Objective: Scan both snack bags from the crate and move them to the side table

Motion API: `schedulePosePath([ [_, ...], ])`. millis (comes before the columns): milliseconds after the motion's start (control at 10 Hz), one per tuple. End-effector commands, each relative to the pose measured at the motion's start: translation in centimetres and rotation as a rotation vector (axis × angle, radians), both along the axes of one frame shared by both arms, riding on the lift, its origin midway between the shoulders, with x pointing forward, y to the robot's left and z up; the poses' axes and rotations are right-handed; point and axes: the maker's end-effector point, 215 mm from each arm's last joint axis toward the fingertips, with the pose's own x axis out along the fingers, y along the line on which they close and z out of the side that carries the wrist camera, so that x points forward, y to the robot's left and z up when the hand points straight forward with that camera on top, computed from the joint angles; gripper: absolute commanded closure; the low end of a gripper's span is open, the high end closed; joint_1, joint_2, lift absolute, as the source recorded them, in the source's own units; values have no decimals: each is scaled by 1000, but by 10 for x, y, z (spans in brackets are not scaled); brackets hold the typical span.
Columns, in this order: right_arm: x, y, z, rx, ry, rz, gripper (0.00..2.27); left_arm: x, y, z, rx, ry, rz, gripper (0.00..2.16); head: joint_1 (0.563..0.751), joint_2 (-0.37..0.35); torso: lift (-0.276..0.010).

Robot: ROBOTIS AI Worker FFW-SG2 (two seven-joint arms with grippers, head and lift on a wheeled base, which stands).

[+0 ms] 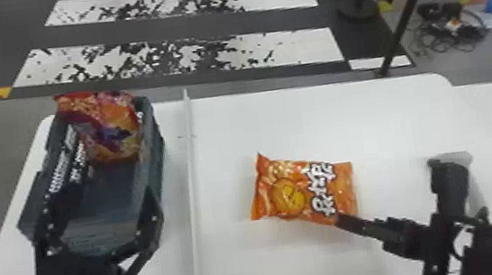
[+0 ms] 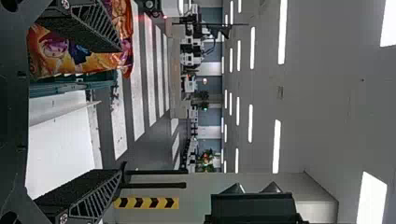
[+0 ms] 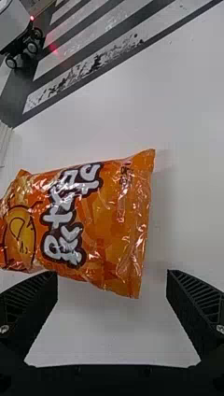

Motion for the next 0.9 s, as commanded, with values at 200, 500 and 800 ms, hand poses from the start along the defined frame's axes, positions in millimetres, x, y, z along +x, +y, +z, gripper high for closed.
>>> schedulePosePath([
  [200, 6, 14, -6, 94, 42, 14, 56, -1, -1, -6, -17, 17, -9, 76, 695, -32, -75],
  [500, 18, 17, -9, 125, 46, 6, 70, -2, -2, -9, -16, 23, -15, 76, 695, -20, -75],
  [800, 28, 15, -13, 135, 47, 3, 984, -2, -1, -12, -16, 27, -13, 80, 695, -18, -75],
])
